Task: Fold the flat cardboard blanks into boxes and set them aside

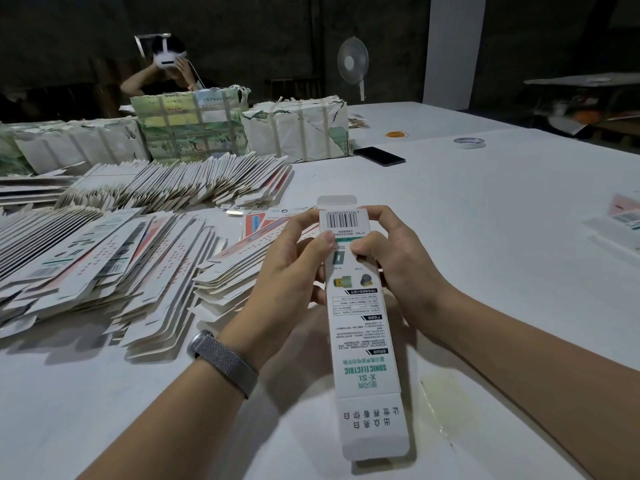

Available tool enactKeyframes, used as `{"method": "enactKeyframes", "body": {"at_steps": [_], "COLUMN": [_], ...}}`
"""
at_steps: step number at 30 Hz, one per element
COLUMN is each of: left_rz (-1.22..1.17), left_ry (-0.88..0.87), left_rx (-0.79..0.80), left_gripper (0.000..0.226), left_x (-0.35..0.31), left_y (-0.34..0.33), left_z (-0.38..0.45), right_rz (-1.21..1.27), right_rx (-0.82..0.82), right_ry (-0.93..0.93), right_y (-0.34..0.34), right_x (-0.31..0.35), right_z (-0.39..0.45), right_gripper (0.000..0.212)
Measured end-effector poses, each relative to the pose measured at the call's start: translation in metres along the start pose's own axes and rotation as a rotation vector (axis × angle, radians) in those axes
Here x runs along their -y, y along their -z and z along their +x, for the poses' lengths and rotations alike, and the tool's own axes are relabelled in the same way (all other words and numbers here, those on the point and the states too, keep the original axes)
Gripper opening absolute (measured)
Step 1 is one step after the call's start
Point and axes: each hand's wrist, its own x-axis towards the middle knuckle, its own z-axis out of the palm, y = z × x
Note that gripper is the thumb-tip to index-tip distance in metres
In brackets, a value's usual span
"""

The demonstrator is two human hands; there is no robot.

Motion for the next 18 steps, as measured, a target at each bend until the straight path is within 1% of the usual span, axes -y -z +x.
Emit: {"method": "enactKeyframes", "body": {"at_steps": [6, 11, 15, 18], "left_rz": [0.004, -0.020, -0.039, -0.049], "left_ry": [0.014, 0.080, 0.103, 0.098], "left_rx": [0.030, 0.055, 0.065, 0.066], "left_gripper": [0.021, 0.019, 0.017, 0.017], "left_x": [0.0001, 0.0015, 0.0011, 0.0014], "left_y": [-0.0021, 0.0020, 0.0038, 0.0008], "left_z": [-0.0021, 0.0004, 0.0009, 0.0002], "right_rz": [0.060, 0.098, 0.119, 0.131], "right_rx": [-0.069, -0.081, -0.079, -0.090], "right_ry": [0.043, 0.102, 0.117, 0.130], "right_y": [0.0008, 0.0007, -0.0003, 0.0009], "right_x": [0.0021, -0.0001, -0.0025, -0.0031], "right_z": [0.0019, 0.0014, 0.0017, 0.0030], "right_gripper": [0.031, 0.029, 0.033, 0.041]}}
